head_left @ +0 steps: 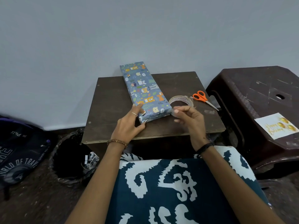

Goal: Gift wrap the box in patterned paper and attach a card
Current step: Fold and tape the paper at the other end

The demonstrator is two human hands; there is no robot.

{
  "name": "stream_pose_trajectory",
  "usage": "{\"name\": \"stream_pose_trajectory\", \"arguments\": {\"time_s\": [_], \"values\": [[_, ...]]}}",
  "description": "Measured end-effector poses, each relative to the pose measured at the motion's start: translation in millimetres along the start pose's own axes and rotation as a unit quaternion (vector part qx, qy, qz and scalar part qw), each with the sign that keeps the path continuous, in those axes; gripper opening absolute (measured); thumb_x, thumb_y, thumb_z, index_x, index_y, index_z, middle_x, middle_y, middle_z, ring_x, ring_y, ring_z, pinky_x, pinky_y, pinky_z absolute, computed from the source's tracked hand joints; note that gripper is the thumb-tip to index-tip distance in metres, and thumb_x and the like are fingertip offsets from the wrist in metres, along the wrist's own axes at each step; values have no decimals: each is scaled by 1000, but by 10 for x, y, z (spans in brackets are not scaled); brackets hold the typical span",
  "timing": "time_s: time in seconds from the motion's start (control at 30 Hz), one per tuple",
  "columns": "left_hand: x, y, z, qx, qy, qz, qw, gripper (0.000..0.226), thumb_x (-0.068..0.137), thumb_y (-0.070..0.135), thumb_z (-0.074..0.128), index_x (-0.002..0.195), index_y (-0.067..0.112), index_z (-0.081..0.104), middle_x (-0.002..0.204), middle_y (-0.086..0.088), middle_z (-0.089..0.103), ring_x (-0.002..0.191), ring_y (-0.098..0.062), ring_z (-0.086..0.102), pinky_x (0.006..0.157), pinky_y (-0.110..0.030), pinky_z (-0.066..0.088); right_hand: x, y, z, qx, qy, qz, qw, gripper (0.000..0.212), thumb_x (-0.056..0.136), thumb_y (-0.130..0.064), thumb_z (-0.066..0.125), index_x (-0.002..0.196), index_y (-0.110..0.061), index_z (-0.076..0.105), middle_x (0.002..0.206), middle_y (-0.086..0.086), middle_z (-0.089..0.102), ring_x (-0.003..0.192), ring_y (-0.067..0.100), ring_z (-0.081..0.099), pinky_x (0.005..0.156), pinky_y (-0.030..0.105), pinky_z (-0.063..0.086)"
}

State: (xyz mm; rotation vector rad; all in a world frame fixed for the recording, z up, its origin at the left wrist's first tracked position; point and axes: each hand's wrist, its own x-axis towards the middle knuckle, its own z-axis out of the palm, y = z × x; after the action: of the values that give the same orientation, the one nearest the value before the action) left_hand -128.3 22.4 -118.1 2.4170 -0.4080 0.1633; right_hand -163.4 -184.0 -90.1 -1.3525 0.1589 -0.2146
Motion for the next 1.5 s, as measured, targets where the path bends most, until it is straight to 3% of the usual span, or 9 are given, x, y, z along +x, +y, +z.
{"name": "stream_pose_trajectory", "arguments": {"time_s": [0.1, 0.23, 0.47, 0.73, 0.97, 1.07, 1.2, 1.37, 1.5], "values": [[-29, 55, -46, 24, -18, 31, 999, 61, 85, 17, 63, 135, 33, 31, 142, 0, 43, 124, -21, 47, 94, -37, 42, -79, 195, 190, -13, -67, 29, 997, 18, 85, 3, 59, 76, -12, 56, 87, 8, 67, 83, 13, 62, 71, 18, 52], [-47, -28, -30, 152, 27, 173, 973, 18, 88, 26, 52, 100, 23, 39, 148, -10, 35, 121, -33, 52, 78, -46, 54, -125, 352, 298, -40, -100, 11, 994, 19, 86, 1, 58, 77, -14, 51, 92, 12, 70, 88, 10, 65, 80, 15, 46], [-34, -105, 20, 156, 67, 205, 964, 15, 89, 35, 42, 97, 23, 46, 125, -4, 40, 101, -28, 62, 52, -38, 57, -129, 406, 331, -47, -121, -26, 991, 7, 78, -17, 55, 79, -14, 49, 90, 7, 70, 92, 10, 66, 84, 19, 47], [-65, -60, 23, 127, 110, 195, 966, 27, 87, 30, 48, 85, 7, 63, 107, 0, 39, 89, -22, 63, 58, -29, 54, -112, 435, 366, -59, -111, -33, 991, 16, 86, -1, 59, 79, -15, 53, 95, 7, 69, 91, 8, 65, 82, 16, 48], [-60, 32, 6, 55, 133, 138, 980, 14, 85, 29, 47, 95, 21, 41, 104, 7, 39, 86, -8, 49, 48, -24, 42, -120, 414, 472, -51, -106, -50, 992, 20, 84, 2, 61, 77, -15, 58, 96, 7, 69, 92, 12, 66, 83, 19, 49], [-50, 97, 45, -51, 143, 64, 986, 30, 82, 15, 64, 104, 19, 44, 106, 6, 44, 90, 1, 52, 65, -18, 53, -118, 456, 517, -56, -93, -78, 991, 26, 80, 3, 65, 74, -22, 61, 92, 2, 62, 88, 18, 64, 82, 20, 48], [-26, 199, 94, -178, 144, -16, 973, 41, 76, -2, 71, 107, 9, 47, 111, 2, 41, 103, 3, 52, 82, -5, 47, -110, 488, 561, -69, -55, -74, 993, 27, 79, 3, 67, 72, -23, 61, 86, 2, 60, 81, 15, 63, 78, 21, 49], [-24, 169, 103, -91, 162, -15, 982, 35, 75, 6, 73, 107, 12, 59, 106, 8, 44, 90, 7, 49, 74, -16, 50, -129, 461, 565, -60, -24, -60, 996, 26, 79, 3, 67, 71, -20, 57, 72, -9, 61, 68, -1, 58, 72, 16, 48], [-27, 116, 88, -109, 143, 28, 983, 27, 75, 0, 72, 98, 14, 69, 100, 0, 46, 86, 10, 51, 69, -3, 45, -137, 448, 560, -77, -20, -61, 995, 25, 77, 0, 70, 70, -18, 55, 70, -7, 60, 64, -5, 56, 67, 11, 46]]}}
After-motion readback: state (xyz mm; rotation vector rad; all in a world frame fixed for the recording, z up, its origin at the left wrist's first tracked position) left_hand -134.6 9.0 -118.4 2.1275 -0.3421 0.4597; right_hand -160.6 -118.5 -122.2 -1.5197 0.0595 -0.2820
